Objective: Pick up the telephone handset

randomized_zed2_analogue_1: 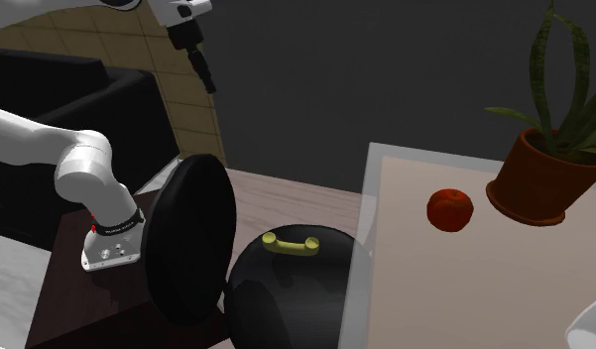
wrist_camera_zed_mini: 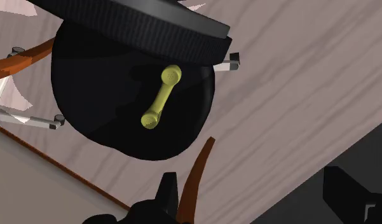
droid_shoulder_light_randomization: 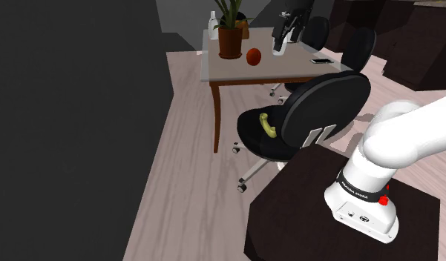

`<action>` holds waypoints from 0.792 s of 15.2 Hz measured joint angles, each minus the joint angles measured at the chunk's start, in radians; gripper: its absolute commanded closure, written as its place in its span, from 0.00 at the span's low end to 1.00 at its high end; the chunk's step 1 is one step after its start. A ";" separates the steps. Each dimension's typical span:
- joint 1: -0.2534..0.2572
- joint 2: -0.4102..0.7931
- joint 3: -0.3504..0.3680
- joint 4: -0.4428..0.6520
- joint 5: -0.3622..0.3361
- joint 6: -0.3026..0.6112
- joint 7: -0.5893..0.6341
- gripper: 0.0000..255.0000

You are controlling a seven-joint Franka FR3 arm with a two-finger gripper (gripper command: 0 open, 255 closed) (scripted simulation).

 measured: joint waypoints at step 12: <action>-0.062 0.169 -0.089 -0.158 -0.019 0.289 0.031 0.00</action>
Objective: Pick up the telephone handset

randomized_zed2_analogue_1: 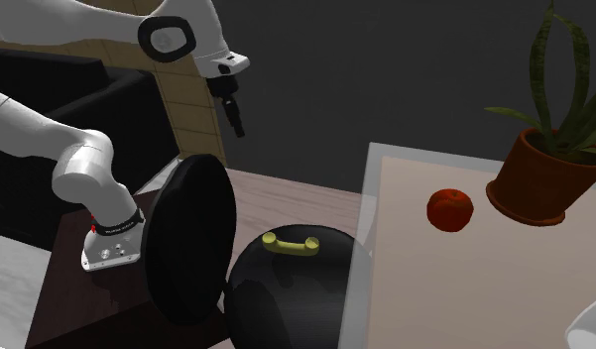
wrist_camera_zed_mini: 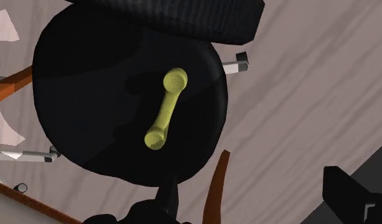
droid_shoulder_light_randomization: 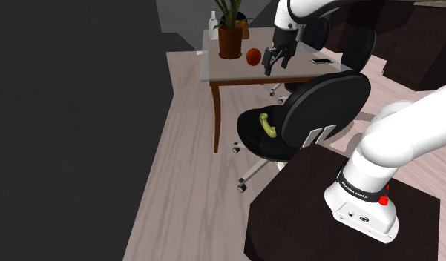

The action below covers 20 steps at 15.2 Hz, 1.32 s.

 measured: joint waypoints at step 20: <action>-0.084 0.617 -0.169 0.002 0.117 0.541 -0.043 0.00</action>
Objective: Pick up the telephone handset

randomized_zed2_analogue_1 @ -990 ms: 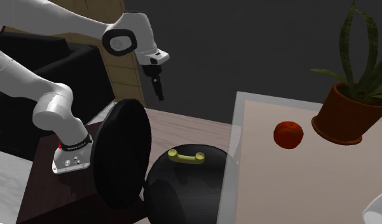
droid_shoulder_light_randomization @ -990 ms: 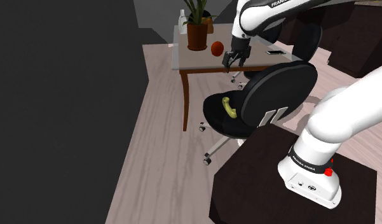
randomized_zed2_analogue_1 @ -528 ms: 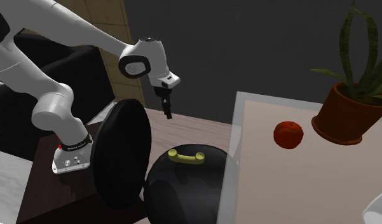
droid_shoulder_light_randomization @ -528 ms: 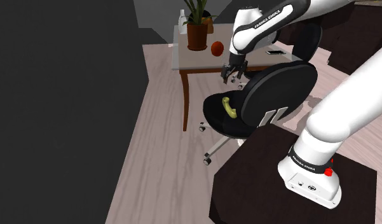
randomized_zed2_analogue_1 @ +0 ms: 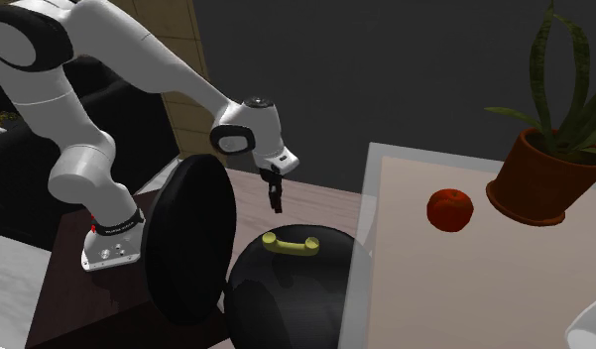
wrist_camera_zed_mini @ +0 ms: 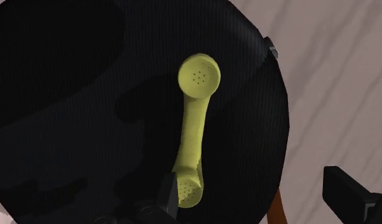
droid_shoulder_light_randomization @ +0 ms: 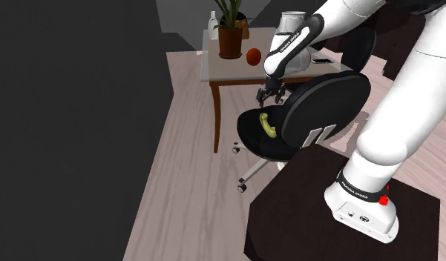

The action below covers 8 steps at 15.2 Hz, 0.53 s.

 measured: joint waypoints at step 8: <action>-0.055 0.287 0.008 0.105 0.185 0.152 -0.096 0.00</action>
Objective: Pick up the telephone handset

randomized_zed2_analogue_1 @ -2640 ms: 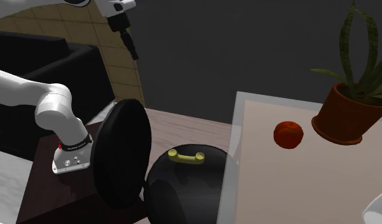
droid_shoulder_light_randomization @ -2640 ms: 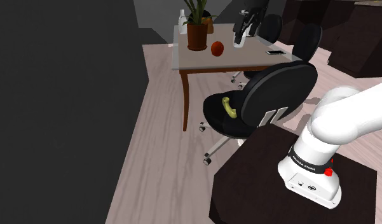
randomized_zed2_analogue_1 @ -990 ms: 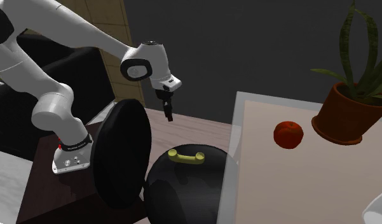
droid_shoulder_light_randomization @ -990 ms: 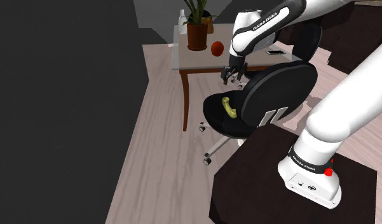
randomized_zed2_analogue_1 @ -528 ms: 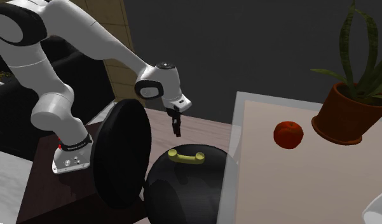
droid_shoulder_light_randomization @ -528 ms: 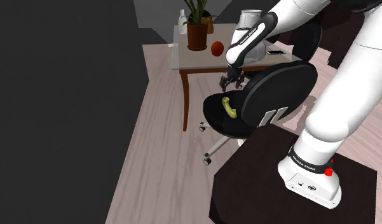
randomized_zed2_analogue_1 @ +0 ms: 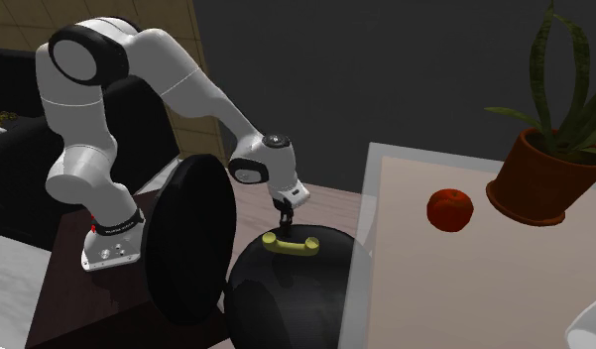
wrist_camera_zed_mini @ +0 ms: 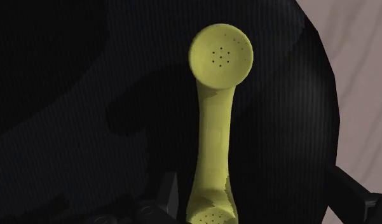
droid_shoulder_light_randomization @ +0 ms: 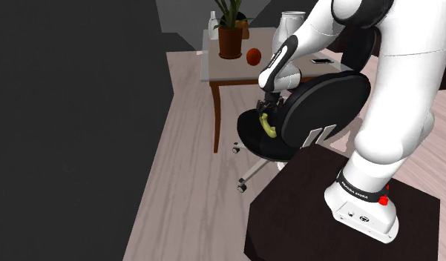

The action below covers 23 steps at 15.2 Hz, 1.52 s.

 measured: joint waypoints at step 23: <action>-0.079 0.230 0.063 0.106 0.105 0.120 -0.067 1.00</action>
